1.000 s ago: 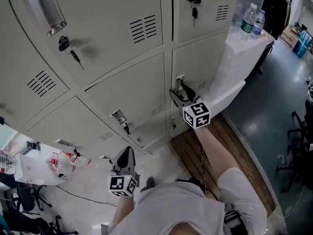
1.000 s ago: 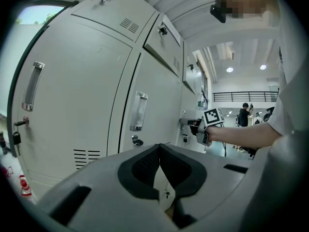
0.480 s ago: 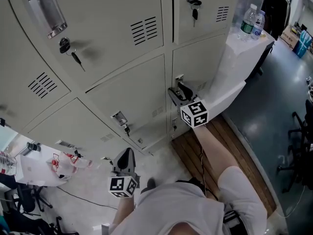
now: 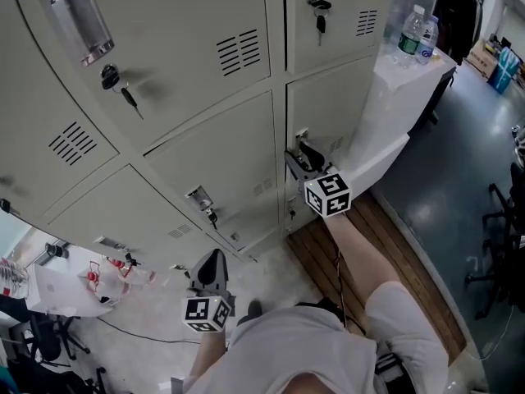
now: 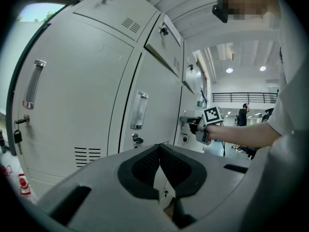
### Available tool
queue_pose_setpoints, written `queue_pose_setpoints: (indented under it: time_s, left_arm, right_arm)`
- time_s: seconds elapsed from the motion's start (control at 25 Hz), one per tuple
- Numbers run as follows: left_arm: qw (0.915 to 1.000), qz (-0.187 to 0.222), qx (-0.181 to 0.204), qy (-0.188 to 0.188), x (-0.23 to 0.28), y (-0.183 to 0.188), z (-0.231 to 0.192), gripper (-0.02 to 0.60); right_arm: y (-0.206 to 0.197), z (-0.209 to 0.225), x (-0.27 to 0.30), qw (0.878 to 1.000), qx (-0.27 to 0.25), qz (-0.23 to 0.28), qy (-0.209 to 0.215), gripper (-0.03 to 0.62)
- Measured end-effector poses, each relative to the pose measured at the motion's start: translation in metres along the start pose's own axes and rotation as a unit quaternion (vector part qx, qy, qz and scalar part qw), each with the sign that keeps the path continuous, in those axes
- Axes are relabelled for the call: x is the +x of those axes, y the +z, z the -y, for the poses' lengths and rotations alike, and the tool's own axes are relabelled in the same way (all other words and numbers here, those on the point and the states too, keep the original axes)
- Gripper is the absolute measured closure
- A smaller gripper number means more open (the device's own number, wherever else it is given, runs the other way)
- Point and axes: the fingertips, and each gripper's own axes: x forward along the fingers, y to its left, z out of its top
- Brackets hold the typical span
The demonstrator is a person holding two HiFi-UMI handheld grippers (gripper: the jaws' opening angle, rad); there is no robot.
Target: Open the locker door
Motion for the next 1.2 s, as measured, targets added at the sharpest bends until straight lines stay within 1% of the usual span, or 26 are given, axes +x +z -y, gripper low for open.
queue_pose_setpoints:
  time_s: [0.36, 0.52, 0.76, 0.88, 1.2]
  left_arm:
    - [0.9996, -0.002, 0.004, -0.028, 0.003, -0.001, 0.017, 0.579]
    - [0.9986, -0.002, 0.009, -0.051, 0.006, -0.001, 0.031, 0.578]
    - [0.9958, -0.01, 0.014, -0.089, 0.01, -0.005, 0.057, 0.578]
    - [0.9939, -0.012, 0.017, -0.108, 0.013, -0.005, 0.068, 0.579]
    - [0.9876, -0.02, 0.019, -0.155, 0.02, -0.011, 0.099, 0.578]
  right_arm:
    - [-0.001, 0.002, -0.036, 1.0, -0.009, -0.002, -0.014, 0.43]
    - [-0.002, 0.011, -0.057, 1.0, -0.01, -0.001, -0.03, 0.473]
    - [-0.004, 0.018, -0.088, 0.999, -0.024, -0.011, -0.038, 0.47]
    - [-0.004, 0.024, -0.107, 0.998, -0.03, -0.01, -0.054, 0.465]
    - [-0.006, 0.047, -0.156, 0.995, -0.025, -0.015, -0.1, 0.467]
